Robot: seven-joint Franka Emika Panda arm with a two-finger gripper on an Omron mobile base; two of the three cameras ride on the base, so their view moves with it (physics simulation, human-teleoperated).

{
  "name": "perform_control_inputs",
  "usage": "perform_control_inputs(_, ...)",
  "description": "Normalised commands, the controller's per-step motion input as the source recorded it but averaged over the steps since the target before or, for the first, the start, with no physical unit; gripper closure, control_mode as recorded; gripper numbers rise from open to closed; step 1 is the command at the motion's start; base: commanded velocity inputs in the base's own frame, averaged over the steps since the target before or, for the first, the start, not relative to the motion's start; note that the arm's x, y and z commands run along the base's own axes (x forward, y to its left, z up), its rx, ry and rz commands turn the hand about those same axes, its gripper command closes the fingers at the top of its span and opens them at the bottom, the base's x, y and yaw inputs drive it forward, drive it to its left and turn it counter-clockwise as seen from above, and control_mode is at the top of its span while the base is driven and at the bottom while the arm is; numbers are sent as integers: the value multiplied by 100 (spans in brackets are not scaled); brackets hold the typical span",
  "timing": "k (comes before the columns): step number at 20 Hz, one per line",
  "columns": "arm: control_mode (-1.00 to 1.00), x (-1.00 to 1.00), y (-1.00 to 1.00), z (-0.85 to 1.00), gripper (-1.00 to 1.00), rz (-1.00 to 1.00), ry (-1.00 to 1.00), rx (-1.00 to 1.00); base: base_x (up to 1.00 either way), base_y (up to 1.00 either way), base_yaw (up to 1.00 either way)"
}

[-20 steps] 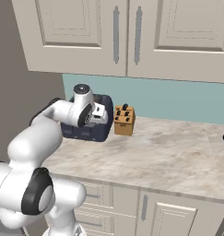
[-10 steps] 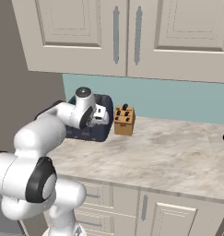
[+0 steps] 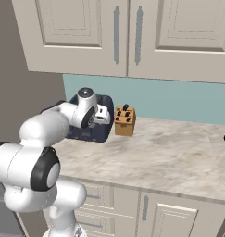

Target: Start the toaster. Once the lever pops up, take the bread to the plate on the dining counter.

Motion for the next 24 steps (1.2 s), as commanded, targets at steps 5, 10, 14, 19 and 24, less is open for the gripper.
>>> perform_control_inputs(5,-100,14,0,-12,-100,0,0,0,0,0,0)
perform_control_inputs(10,-100,3,0,-13,-100,0,0,0,0,0,0)
perform_control_inputs(14,-100,0,0,-15,-100,0,1,0,0,0,0)
perform_control_inputs(19,-100,0,0,-20,-100,0,0,0,0,0,0)
perform_control_inputs(24,-100,0,0,-21,-100,0,0,0,0,0,0)
